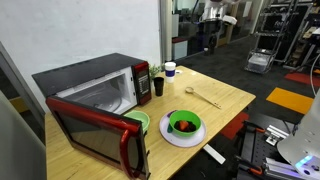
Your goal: Use the wooden spoon to stir the contents in the green bowl
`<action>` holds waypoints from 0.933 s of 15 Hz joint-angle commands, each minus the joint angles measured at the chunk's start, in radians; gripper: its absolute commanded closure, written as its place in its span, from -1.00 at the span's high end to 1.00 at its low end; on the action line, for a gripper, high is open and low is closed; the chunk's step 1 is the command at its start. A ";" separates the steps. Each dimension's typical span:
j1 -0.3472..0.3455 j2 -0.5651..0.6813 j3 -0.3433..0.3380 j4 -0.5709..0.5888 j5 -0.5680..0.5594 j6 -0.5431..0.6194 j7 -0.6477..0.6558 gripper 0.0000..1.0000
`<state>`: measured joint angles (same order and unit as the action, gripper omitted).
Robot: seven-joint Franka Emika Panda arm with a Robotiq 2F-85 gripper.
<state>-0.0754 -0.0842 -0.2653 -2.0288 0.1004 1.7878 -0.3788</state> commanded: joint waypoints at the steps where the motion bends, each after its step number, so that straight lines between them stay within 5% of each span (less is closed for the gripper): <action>1: -0.064 0.209 0.001 0.143 0.104 0.032 -0.033 1.00; 7: -0.110 0.405 0.052 0.218 0.101 0.109 0.093 1.00; 14: -0.087 0.462 0.099 0.063 0.018 0.335 0.213 1.00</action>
<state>-0.1606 0.3912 -0.1899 -1.8760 0.1601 2.0241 -0.1997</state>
